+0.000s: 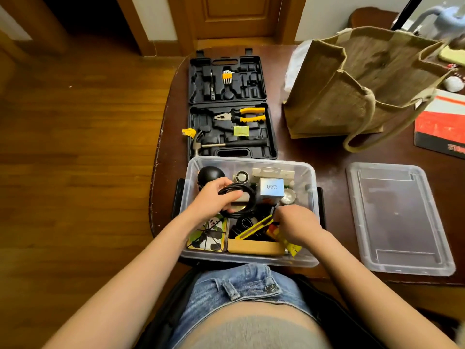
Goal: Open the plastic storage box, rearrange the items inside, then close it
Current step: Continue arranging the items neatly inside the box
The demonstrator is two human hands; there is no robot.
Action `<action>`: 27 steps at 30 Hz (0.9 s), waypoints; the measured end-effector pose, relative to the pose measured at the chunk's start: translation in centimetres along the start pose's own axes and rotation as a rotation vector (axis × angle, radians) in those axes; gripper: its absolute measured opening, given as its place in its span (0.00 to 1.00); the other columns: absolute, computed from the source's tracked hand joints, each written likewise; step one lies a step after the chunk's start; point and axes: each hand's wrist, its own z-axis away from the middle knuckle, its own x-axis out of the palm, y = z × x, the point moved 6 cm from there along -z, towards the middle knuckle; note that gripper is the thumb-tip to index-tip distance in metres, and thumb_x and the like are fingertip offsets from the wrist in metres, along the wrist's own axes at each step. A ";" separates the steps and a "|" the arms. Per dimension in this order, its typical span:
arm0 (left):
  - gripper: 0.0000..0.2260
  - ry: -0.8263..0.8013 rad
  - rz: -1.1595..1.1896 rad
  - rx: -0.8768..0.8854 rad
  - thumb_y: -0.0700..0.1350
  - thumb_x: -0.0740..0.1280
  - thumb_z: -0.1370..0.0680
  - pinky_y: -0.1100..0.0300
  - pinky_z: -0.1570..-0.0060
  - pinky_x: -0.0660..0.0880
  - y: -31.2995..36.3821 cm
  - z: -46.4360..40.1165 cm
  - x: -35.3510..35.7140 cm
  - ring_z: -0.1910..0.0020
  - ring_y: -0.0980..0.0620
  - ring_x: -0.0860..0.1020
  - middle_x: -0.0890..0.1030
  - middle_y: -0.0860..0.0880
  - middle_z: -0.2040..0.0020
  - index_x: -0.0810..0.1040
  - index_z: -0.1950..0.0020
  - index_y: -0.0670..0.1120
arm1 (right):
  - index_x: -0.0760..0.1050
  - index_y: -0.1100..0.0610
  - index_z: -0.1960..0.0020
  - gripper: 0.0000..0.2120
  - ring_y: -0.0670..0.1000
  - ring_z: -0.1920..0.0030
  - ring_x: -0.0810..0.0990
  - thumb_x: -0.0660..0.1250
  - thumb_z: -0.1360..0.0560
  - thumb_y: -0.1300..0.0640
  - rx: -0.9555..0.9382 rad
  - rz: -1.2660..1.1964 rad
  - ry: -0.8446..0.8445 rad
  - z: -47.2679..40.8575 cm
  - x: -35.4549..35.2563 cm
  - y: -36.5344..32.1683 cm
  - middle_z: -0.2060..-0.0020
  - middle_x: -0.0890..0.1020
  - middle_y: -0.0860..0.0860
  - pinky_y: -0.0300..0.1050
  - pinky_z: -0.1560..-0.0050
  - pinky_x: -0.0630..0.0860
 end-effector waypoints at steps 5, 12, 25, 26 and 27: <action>0.04 0.117 0.081 0.009 0.40 0.64 0.21 0.61 0.64 0.78 -0.6 0.3 -0.9 0.78 0.58 0.67 0.68 0.55 0.76 0.72 0.55 0.43 | 0.76 0.50 0.41 0.14 0.55 0.47 0.77 0.61 0.26 0.57 -0.101 -0.039 0.050 -1.8 0.9 -1.9 0.47 0.77 0.51 0.44 0.58 0.72; 0.08 0.244 0.103 0.051 0.41 0.62 0.20 0.52 0.56 0.78 -1.1 0.7 -1.4 0.74 0.56 0.73 0.71 0.50 0.72 0.74 0.51 0.36 | 0.76 0.54 0.48 0.12 0.56 0.48 0.77 0.58 0.23 0.49 -0.105 0.105 -0.330 -2.2 3.8 -2.0 0.49 0.79 0.53 0.45 0.55 0.71; 0.06 0.280 0.234 0.022 0.39 0.61 0.19 0.59 0.58 0.79 -2.3 0.1 -1.1 0.74 0.58 0.72 0.70 0.52 0.72 0.73 0.49 0.37 | 0.72 0.56 0.40 0.14 0.59 0.48 0.78 0.57 0.23 0.55 0.040 -0.062 -0.076 -4.5 2.4 -2.0 0.45 0.79 0.56 0.46 0.57 0.70; 0.06 0.283 0.257 0.018 0.39 0.60 0.19 0.62 0.60 0.79 -2.3 0.1 -1.1 0.74 0.58 0.71 0.69 0.53 0.72 0.73 0.48 0.36 | 0.70 0.55 0.37 0.16 0.59 0.46 0.78 0.58 0.24 0.56 0.038 -0.058 -0.084 -4.7 3.1 -2.4 0.44 0.79 0.56 0.47 0.57 0.70; 0.06 0.286 0.270 0.014 0.39 0.60 0.19 0.63 0.61 0.78 -2.3 0.2 -1.2 0.74 0.58 0.70 0.68 0.53 0.72 0.73 0.47 0.36 | 0.69 0.56 0.37 0.16 0.60 0.46 0.78 0.59 0.24 0.57 0.032 -0.032 -0.094 -5.0 3.7 -2.8 0.44 0.79 0.56 0.47 0.57 0.71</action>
